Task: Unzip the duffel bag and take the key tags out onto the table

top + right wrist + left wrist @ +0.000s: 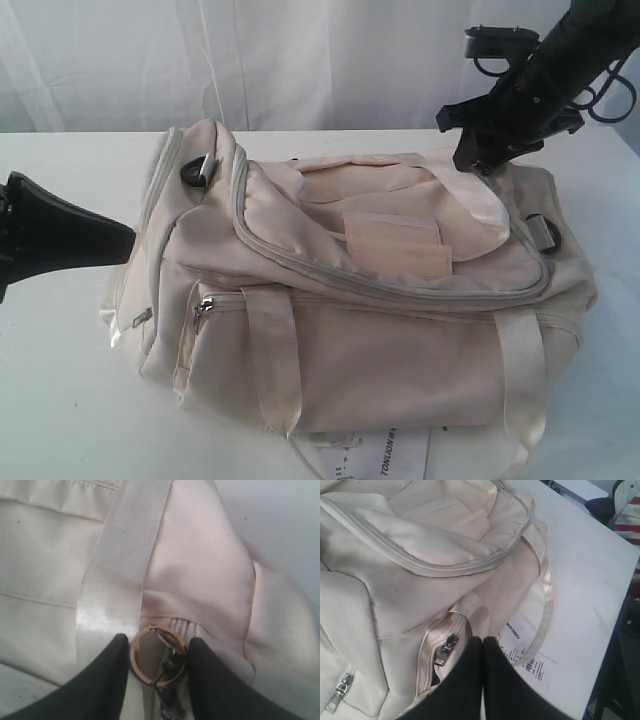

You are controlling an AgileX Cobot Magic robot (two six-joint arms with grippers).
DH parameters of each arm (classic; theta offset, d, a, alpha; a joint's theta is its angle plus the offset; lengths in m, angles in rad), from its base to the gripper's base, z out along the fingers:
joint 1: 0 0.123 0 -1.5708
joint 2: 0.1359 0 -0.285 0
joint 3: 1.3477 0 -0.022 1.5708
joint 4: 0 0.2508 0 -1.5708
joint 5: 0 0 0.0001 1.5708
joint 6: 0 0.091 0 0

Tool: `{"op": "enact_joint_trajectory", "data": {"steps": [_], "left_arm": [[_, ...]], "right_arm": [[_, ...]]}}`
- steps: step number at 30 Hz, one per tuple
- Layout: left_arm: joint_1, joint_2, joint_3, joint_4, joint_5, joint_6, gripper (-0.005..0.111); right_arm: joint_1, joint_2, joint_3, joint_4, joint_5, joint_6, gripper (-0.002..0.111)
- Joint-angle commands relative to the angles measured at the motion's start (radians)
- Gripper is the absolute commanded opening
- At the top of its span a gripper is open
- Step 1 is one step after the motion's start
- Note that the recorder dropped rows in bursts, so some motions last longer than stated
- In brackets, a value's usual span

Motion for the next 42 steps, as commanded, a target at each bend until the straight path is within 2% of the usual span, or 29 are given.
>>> {"op": "enact_joint_trajectory", "data": {"steps": [1,13,26,42], "left_arm": [[-0.003,-0.001,-0.006,-0.027,0.018,0.007,0.000],[-0.003,-0.001,-0.006,-0.050,0.027,0.020,0.000],[-0.003,-0.001,-0.006,-0.057,0.041,0.026,0.000],[-0.003,-0.001,-0.006,-0.064,0.041,0.029,0.000]], "right_arm": [[0.000,-0.004,-0.001,-0.003,-0.028,0.014,0.032],[0.000,-0.074,-0.001,-0.011,-0.078,0.043,0.032],[0.000,-0.122,0.004,-0.037,0.057,0.043,0.032],[0.000,-0.153,0.123,-0.044,0.063,0.049,0.032]]}}
